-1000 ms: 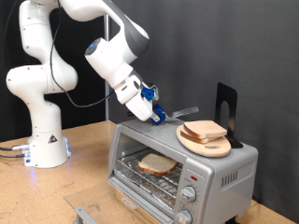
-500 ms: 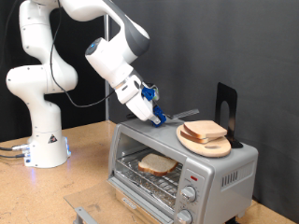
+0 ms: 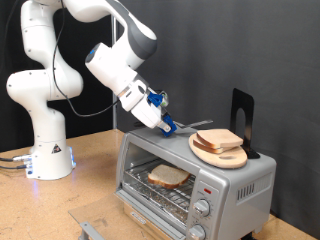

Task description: Make a piece of toast with the oven

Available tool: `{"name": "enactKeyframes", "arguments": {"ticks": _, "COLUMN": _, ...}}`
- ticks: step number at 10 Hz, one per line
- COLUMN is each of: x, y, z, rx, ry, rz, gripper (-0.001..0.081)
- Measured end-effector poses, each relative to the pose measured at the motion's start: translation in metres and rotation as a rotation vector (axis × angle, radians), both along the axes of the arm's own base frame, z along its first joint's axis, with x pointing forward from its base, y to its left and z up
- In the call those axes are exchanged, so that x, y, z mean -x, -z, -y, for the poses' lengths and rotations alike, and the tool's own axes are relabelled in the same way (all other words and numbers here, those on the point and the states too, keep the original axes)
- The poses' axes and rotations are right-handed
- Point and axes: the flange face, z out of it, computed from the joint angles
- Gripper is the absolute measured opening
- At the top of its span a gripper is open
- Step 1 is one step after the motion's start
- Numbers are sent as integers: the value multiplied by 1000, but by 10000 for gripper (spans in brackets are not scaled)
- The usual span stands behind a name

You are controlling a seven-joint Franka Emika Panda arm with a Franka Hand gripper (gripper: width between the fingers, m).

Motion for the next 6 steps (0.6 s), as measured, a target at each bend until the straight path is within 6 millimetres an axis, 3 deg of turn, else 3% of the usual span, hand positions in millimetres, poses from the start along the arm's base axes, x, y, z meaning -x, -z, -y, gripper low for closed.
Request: {"name": "enactKeyframes", "arguments": {"ticks": 6, "x": -2, "y": -6, "z": 12, "rx": 2, "ry": 10, "rz": 51, "gripper": 806}}
